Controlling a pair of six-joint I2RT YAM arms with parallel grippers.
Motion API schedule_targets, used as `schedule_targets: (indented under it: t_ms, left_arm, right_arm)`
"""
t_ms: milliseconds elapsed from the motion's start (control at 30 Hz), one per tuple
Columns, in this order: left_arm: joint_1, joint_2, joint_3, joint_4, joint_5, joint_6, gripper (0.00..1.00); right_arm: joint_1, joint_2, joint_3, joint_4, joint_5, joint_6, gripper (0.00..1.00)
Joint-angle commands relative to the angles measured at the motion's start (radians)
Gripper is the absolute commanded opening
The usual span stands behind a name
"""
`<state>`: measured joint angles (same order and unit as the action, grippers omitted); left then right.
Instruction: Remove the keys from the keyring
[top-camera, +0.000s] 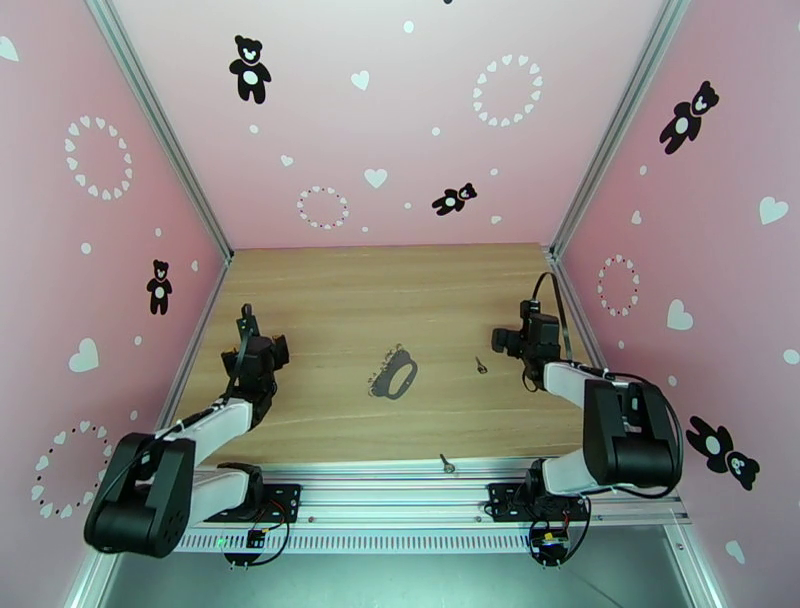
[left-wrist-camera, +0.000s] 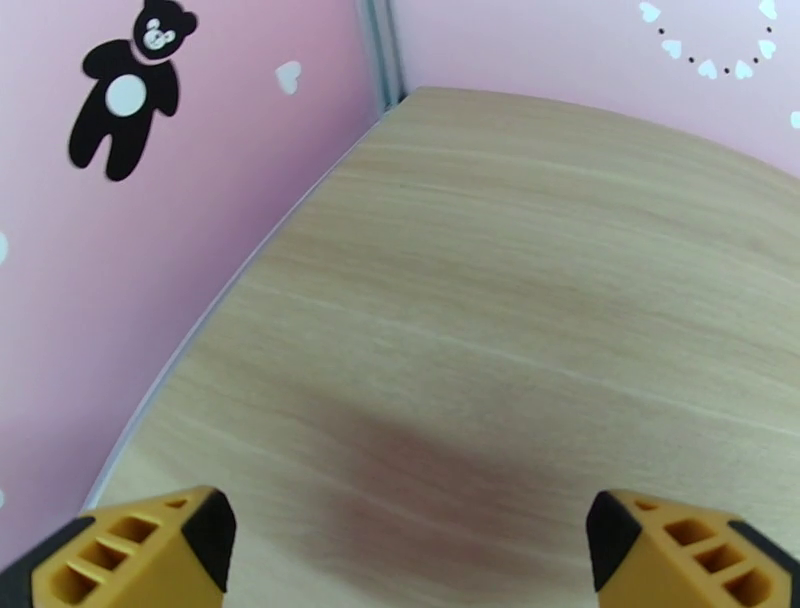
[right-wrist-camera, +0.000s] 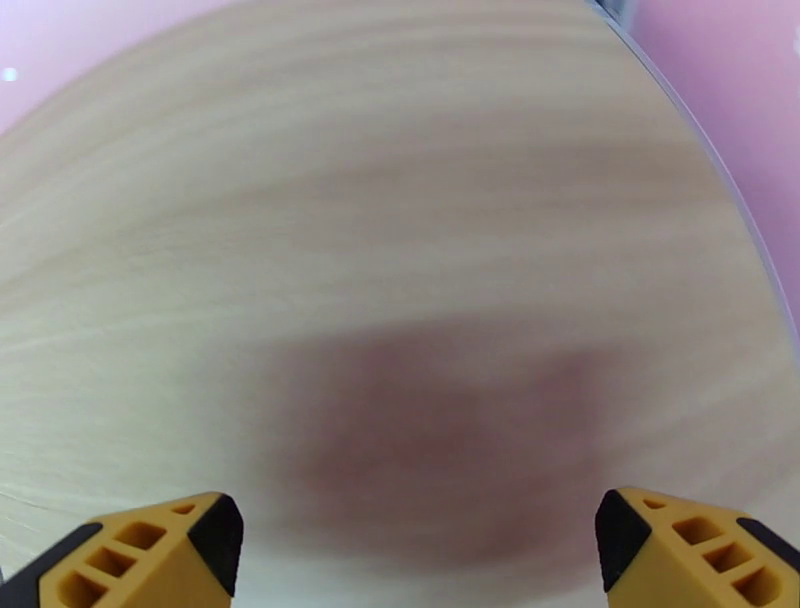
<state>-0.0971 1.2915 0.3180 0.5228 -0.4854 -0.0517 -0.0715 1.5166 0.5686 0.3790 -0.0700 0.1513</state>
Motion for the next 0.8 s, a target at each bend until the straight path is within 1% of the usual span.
schedule_targets:
  t_ms: [0,33,100,133,167,200,233,267,300,667,767]
  left_arm:
    - [0.019,0.090,-0.008,0.337,0.219,0.085,0.98]
    - [0.018,0.143,-0.018,0.419,0.259,0.100,0.99]
    - [0.024,0.209,-0.021,0.485,0.279,0.101,0.98]
    - [0.032,0.236,-0.019,0.501,0.303,0.098,0.98]
    - [0.034,0.251,-0.009,0.511,0.309,0.105,0.99]
    - [0.039,0.235,0.013,0.442,0.310,0.094,0.98]
    - [0.054,0.236,0.036,0.400,0.313,0.074,0.99]
    - [0.070,0.241,0.051,0.381,0.295,0.051,0.99]
    - [0.091,0.232,0.054,0.355,0.306,0.022,0.98]
    - [0.092,0.234,0.052,0.363,0.304,0.023,0.98]
    - [0.092,0.235,0.057,0.358,0.319,0.029,0.99]
  right_arm:
    - [0.035,0.002,-0.046,0.219,-0.176,-0.116,0.99]
    - [0.054,-0.015,-0.091,0.277,-0.153,-0.138,0.99]
    - [0.089,-0.004,-0.148,0.382,-0.072,-0.148,0.99]
    - [0.090,0.022,-0.164,0.442,-0.049,-0.132,0.99]
    - [0.079,0.022,-0.155,0.424,-0.040,-0.116,0.99]
    - [0.081,0.020,-0.142,0.394,-0.002,-0.107,0.99]
    - [0.084,0.023,-0.145,0.405,0.025,-0.098,0.99]
    - [0.087,0.016,-0.145,0.395,0.034,-0.101,0.99]
    - [0.099,0.017,-0.149,0.406,0.052,-0.107,0.99]
    - [0.101,0.025,-0.134,0.382,0.055,-0.107,0.99]
    - [0.102,0.017,-0.145,0.395,0.056,-0.108,0.99]
